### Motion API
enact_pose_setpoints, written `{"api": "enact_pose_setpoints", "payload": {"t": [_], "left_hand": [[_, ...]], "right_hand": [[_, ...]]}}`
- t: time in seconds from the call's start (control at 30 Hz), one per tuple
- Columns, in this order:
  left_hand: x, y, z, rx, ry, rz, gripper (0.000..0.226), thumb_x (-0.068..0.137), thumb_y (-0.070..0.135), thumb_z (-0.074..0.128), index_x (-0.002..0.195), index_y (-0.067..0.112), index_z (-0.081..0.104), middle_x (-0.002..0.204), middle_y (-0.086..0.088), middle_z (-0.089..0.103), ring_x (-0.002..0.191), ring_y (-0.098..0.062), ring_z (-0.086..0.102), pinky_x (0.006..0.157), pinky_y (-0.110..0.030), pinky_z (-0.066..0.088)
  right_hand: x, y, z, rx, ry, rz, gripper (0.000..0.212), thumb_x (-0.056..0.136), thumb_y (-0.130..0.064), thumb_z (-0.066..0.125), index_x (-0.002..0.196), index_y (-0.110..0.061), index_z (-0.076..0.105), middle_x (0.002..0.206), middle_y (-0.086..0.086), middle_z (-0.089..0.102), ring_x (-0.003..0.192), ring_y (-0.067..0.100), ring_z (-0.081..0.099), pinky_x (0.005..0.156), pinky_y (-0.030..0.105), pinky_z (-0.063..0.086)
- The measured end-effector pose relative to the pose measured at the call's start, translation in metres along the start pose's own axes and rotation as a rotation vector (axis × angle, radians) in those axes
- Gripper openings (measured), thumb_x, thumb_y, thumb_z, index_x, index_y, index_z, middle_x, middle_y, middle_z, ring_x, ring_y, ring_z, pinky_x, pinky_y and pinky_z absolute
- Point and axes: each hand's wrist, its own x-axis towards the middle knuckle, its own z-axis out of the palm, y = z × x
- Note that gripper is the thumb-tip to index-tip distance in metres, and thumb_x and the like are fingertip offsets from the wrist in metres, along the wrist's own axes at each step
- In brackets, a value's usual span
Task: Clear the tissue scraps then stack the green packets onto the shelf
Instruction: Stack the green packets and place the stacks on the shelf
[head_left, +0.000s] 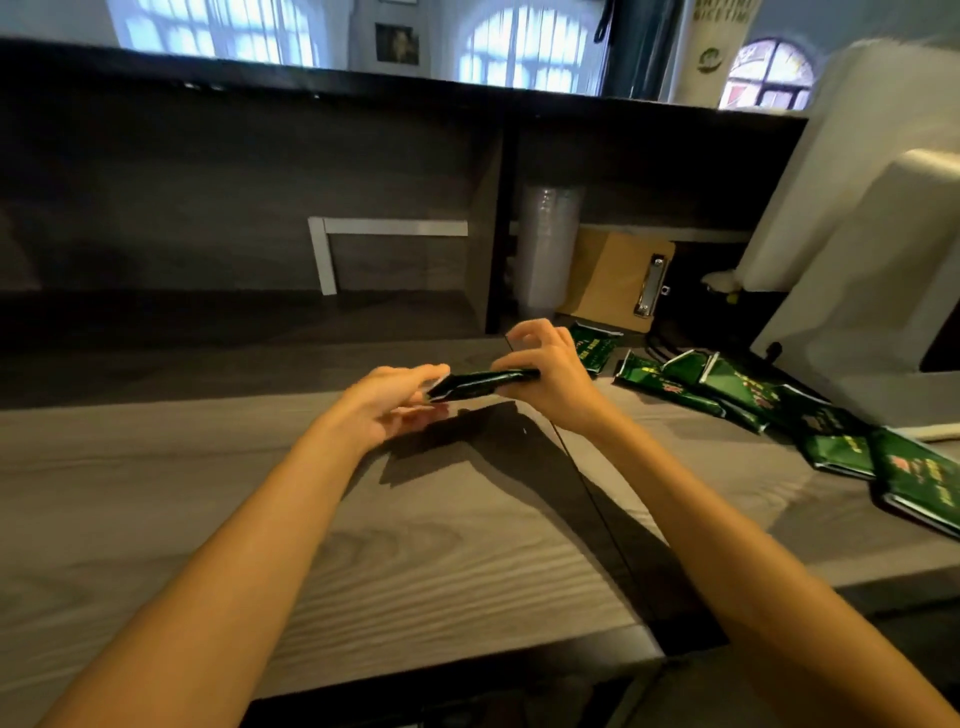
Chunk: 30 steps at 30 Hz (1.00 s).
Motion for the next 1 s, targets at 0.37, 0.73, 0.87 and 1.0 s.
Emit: {"api": "enact_pose_setpoints", "payload": {"t": [0.37,0.73,0.87,1.0], "left_hand": [[0.007,-0.01,0.007,-0.029,0.023,0.089,0.013,0.087,-0.005,0.054,0.081,0.007,0.055,0.08,-0.008,0.06,0.071,-0.015,0.059,0.045,-0.02,0.053],[0.016,-0.013,0.008,0.02,0.114,0.187,0.032,0.089,0.004,0.055,0.115,0.013,0.04,0.097,-0.005,0.056,0.079,-0.014,0.059,0.051,-0.024,0.052],[0.013,-0.011,0.006,0.07,0.171,0.273,0.04,0.088,0.001,0.056,0.121,0.014,0.037,0.1,-0.002,0.052,0.078,-0.011,0.056,0.056,-0.022,0.049],[0.011,-0.011,-0.001,0.119,0.237,0.305,0.042,0.088,-0.002,0.055,0.122,0.013,0.035,0.108,-0.006,0.046,0.078,-0.011,0.053,0.048,-0.019,0.045]], "right_hand": [[0.005,0.047,0.01,0.059,-0.006,0.548,0.046,0.09,-0.005,0.05,0.135,-0.005,0.042,0.146,0.013,0.036,0.136,0.027,0.031,0.107,0.032,0.028],[0.012,0.055,0.013,-0.123,-0.291,0.559,0.056,0.097,-0.029,0.036,0.148,-0.012,0.023,0.155,0.011,0.022,0.143,0.026,0.019,0.117,0.046,0.008],[0.005,0.038,0.003,0.148,-0.34,0.423,0.062,0.088,-0.003,0.046,0.146,-0.018,0.033,0.151,0.007,0.032,0.138,0.026,0.03,0.107,0.034,0.026],[0.0,0.02,-0.004,0.409,-0.365,0.324,0.056,0.073,0.012,0.046,0.123,-0.01,0.056,0.127,0.006,0.056,0.124,0.02,0.044,0.086,0.02,0.038]]}}
